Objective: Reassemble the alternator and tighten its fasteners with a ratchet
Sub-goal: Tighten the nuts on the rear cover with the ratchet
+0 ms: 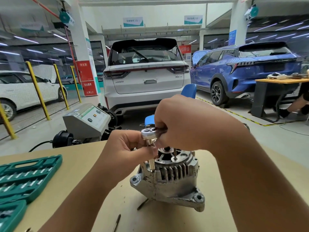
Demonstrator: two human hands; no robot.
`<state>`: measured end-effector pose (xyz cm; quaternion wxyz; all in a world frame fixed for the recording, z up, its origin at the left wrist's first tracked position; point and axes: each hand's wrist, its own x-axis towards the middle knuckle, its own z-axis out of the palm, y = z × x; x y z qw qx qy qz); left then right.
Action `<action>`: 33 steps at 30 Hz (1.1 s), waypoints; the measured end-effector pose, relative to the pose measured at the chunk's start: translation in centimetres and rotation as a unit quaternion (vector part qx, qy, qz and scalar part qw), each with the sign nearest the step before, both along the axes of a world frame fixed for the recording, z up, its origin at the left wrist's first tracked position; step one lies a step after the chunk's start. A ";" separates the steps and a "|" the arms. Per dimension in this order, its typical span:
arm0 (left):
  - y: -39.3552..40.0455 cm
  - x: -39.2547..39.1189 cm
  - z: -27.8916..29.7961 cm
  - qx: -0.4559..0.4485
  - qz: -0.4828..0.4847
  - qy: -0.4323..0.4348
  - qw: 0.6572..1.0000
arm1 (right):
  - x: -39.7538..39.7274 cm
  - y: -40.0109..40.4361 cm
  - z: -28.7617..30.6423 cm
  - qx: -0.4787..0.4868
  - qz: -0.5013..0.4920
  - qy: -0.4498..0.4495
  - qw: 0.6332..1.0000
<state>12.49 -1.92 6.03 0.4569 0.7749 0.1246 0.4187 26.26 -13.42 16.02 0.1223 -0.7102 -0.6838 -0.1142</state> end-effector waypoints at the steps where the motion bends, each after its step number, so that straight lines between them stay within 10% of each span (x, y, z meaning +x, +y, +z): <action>1: -0.1 0.2 -0.1 0.003 -0.002 -0.005 1.000 | 0.1 -0.3 0.1 -0.015 0.002 -0.010 1.000; 33: 0.0 -0.1 -0.3 0.006 -0.009 -0.019 1.000 | 0.3 -0.7 0.5 -0.029 0.010 0.001 1.000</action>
